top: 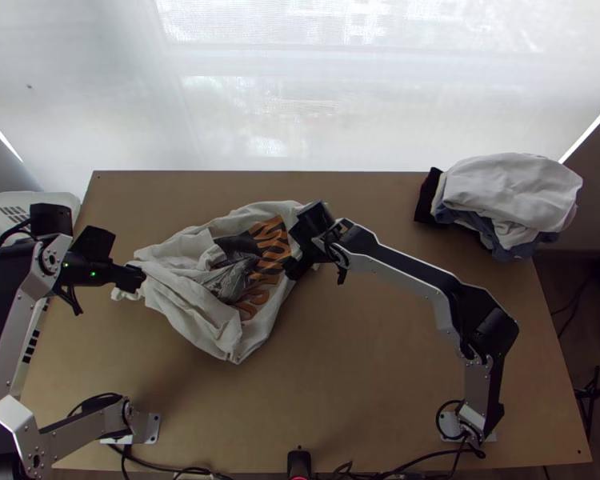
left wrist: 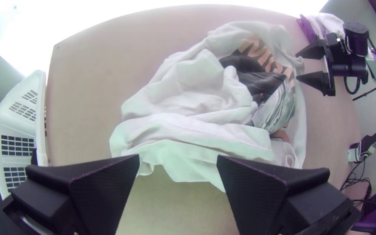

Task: Fold the t-shirt

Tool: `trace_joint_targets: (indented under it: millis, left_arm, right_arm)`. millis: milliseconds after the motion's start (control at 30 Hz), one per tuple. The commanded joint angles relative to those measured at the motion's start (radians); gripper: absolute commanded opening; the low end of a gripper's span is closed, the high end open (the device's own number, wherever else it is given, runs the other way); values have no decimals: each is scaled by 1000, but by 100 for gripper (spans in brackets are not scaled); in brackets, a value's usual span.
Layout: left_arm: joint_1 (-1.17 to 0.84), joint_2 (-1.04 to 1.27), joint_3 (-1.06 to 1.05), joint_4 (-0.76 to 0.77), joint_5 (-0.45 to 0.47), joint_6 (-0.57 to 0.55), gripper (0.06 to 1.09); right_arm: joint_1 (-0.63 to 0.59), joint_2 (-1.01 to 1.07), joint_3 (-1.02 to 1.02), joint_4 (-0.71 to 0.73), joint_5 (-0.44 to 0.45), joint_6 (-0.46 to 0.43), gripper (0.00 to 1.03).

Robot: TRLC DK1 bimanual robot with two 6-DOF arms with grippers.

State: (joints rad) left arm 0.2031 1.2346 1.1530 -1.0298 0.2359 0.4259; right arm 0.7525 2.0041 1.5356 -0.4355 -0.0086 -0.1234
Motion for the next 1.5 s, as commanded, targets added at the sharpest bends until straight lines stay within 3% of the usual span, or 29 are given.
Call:
trace_joint_targets:
  millis: [0,200,433,633,800,833,1100,1467]
  left_arm:
    - [-53,-30,28,-16,2,-27,94]
    - [-156,-43,30,-29,0,-84,94]
    - [-225,-50,24,-38,-1,-110,94]
    - [-289,-55,-3,-39,-1,-127,94]
    - [-404,-46,-39,-39,-1,-159,94]
    - [-438,-38,-44,-39,-1,-165,94]
    - [-751,59,-21,-108,2,-194,93]
    - [-906,164,28,-182,23,-225,94]
  right_arm:
    - [-10,-7,-29,-9,1,-1,96]
    - [-31,10,-22,-9,1,-9,96]
    - [-53,50,9,-6,1,-15,84]
    - [-65,58,41,6,1,-18,50]
    - [-67,56,61,7,2,-18,7]
    - [-67,53,61,7,1,-16,3]
    - [-78,22,40,4,1,-13,3]
    - [-116,-24,-8,7,1,-9,3]
